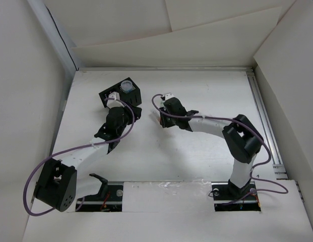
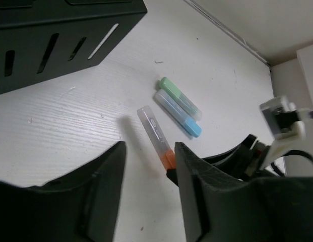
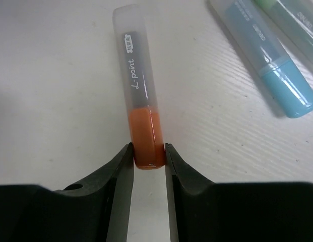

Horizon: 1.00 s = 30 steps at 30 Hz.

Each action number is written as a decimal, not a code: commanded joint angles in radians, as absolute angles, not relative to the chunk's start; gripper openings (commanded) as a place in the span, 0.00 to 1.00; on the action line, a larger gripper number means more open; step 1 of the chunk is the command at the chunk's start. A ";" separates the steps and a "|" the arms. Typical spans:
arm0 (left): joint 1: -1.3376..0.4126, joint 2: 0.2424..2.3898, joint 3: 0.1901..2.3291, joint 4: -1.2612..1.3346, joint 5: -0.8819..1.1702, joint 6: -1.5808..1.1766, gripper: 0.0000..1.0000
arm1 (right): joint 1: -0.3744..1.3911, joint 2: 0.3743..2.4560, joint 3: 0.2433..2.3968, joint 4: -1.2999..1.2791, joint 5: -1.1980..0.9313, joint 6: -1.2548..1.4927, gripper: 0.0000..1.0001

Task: Sort the stationery into containers
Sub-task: Pick up the pen from the center of the board.

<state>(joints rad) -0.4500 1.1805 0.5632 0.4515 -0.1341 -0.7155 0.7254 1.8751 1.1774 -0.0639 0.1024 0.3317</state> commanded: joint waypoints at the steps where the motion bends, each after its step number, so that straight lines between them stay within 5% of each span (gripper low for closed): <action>1: -0.446 1.187 0.595 0.472 -0.057 -0.721 0.43 | 0.738 1.744 1.170 -0.032 0.040 0.318 0.09; 13: -0.446 1.308 0.672 0.558 0.118 -0.772 0.64 | 0.738 1.624 1.117 0.000 -0.092 0.308 0.09; 18: -0.446 1.359 0.647 0.658 0.144 -0.825 0.64 | 0.738 1.594 1.098 0.020 -0.133 0.308 0.08; 30: -0.446 1.422 0.657 0.712 0.144 -0.864 0.30 | 0.738 1.543 1.069 0.058 -0.189 0.318 0.08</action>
